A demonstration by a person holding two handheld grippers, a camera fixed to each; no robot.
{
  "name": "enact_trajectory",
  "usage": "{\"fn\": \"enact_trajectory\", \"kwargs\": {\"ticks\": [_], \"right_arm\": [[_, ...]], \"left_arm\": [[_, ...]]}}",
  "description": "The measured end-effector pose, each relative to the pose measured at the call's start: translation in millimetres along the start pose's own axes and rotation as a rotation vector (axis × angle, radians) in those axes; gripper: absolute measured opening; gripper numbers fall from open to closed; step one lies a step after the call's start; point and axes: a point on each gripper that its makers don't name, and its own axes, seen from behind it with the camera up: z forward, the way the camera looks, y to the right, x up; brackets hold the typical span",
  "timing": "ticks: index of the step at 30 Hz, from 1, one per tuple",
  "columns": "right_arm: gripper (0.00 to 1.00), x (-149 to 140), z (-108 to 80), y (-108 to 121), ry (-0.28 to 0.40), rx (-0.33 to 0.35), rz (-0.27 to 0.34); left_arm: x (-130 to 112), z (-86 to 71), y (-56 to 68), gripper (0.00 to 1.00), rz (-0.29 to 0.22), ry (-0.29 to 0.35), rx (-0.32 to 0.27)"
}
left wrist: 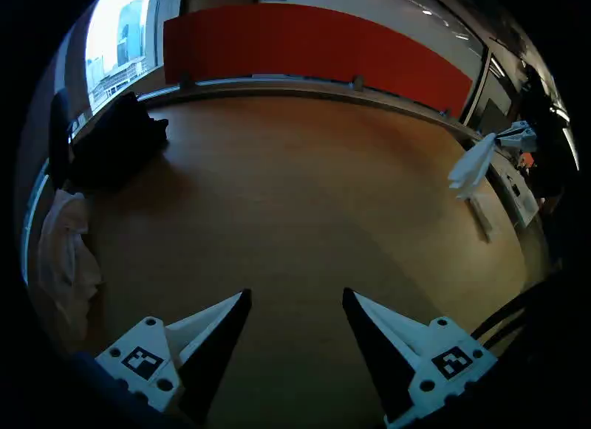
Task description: Fold towel
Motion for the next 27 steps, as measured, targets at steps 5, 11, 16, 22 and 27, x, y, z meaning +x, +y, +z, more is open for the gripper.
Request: {"fn": "enact_trajectory", "kwargs": {"ticks": [5, 11, 16, 22, 27], "right_arm": [[0.03, -10.5, -6.7, 22.9, -0.011, -0.028, 0.021], [0.03, -23.5, -14.2, 48.8, -0.03, -0.061, 0.038], [0.03, -34.2, -19.2, 67.7, -0.053, -0.084, 0.046], [0.03, -46.9, -21.7, 84.8, -0.082, -0.102, 0.054], [0.03, -54.2, -23.4, 93.2, -0.095, -0.111, 0.063]], "left_arm": [[1.8, -0.2, 1.9, 0.91, 0.003, -0.001, 0.001], [2.8, 0.5, 4.7, 0.92, 0.011, -0.003, 0.004], [3.2, 1.8, 8.1, 0.92, 0.013, -0.004, 0.004], [4.6, 2.9, 12.2, 0.92, 0.016, -0.005, 0.002], [5.3, 2.3, 13.9, 0.91, 0.017, -0.005, 0.002]]}}
